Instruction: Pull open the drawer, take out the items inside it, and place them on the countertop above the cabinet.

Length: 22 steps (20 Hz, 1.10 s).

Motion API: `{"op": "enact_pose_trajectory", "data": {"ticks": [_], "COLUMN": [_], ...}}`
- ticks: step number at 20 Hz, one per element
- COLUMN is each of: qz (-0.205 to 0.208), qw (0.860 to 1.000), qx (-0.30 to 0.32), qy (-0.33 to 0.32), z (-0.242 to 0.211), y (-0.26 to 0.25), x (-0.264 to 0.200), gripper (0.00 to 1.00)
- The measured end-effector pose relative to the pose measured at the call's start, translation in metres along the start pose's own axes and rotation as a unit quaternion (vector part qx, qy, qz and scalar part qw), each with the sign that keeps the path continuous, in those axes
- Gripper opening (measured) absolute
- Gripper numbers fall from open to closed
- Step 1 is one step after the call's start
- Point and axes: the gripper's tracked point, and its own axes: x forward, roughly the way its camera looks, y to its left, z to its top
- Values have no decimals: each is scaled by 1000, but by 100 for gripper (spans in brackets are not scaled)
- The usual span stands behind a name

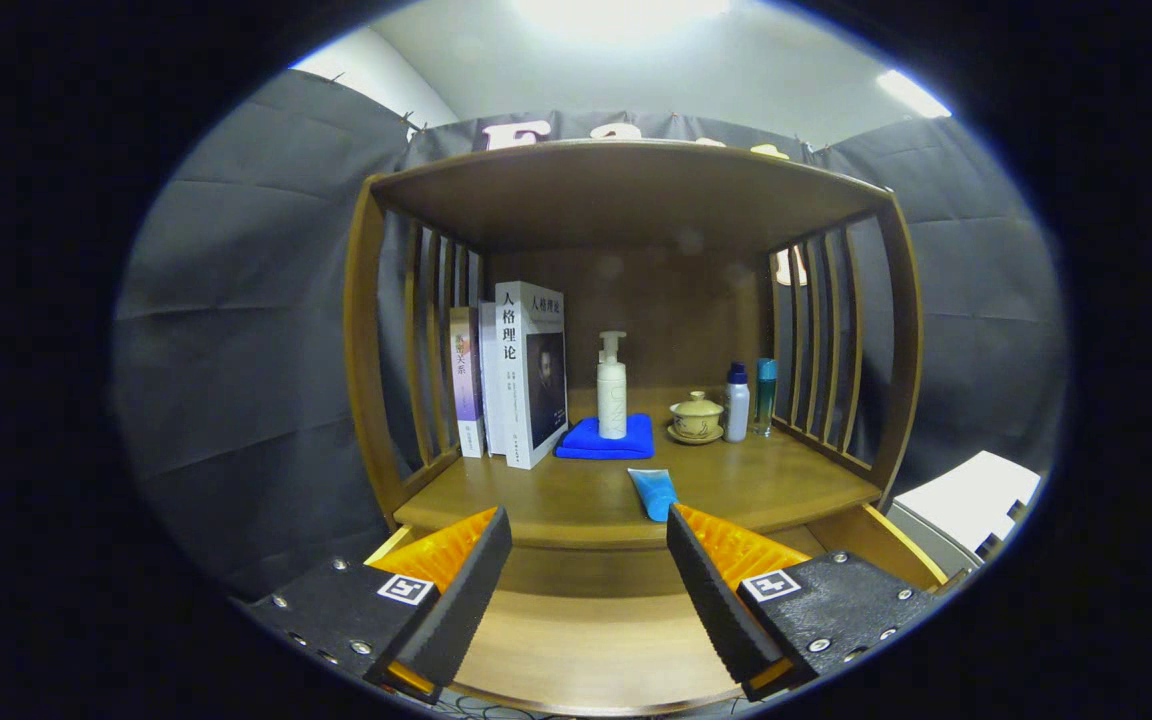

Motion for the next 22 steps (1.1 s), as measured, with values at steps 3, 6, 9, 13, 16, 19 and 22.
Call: {"op": "enact_pose_trajectory", "data": {"ticks": [3, 6, 9, 13, 16, 19, 22], "qz": [-5, -1, -10, 3, 7, -3, -8], "qw": [1000, 1000, 1000, 1000, 1000, 1000, 1000], "qx": [0, 11, 6, 17, 6, 2, -8], "qy": [-7, -20, -21, -18, -14, -8, -21], "z": [-11, -23, -44, -67, -83, -101, -106], "y": [-5, -9, -20, -11, -9, -14, -17], "x": [-21, -39, -55, -68, -81, -90, -92], "gripper": [96, 96, 96, 96, 96, 96, 96]}}
